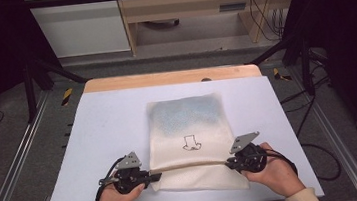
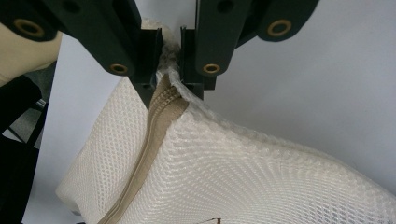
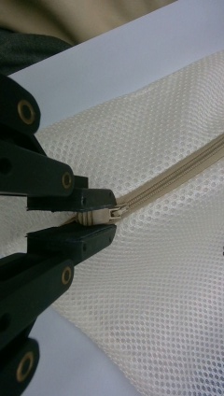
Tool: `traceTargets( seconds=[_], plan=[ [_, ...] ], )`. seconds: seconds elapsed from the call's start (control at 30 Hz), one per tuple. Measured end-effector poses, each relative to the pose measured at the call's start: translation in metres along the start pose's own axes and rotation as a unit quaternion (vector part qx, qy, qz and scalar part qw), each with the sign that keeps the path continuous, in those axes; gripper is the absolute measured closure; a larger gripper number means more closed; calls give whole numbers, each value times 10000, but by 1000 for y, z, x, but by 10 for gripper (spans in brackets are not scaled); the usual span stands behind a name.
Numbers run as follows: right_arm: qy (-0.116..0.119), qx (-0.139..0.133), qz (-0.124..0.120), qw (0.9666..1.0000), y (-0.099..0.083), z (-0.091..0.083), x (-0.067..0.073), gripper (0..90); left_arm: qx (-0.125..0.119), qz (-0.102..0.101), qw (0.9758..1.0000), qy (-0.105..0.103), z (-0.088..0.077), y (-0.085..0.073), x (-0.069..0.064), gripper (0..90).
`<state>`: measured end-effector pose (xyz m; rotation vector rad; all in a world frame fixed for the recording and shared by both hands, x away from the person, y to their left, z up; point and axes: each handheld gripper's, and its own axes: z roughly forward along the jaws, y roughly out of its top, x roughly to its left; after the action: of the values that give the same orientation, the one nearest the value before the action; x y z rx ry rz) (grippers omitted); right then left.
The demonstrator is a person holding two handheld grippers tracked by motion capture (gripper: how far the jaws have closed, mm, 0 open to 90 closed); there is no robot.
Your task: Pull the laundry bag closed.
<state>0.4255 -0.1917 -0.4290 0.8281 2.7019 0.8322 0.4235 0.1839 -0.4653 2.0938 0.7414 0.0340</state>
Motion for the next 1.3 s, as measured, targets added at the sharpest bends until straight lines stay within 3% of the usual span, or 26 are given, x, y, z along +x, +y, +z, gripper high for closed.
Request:
traceTargets(
  seconds=[1.3],
  plan=[
    [-107,10,165,9998,-14,-8,-6,821,-102,21,9999,51,-5,1,0,820]
  ],
)
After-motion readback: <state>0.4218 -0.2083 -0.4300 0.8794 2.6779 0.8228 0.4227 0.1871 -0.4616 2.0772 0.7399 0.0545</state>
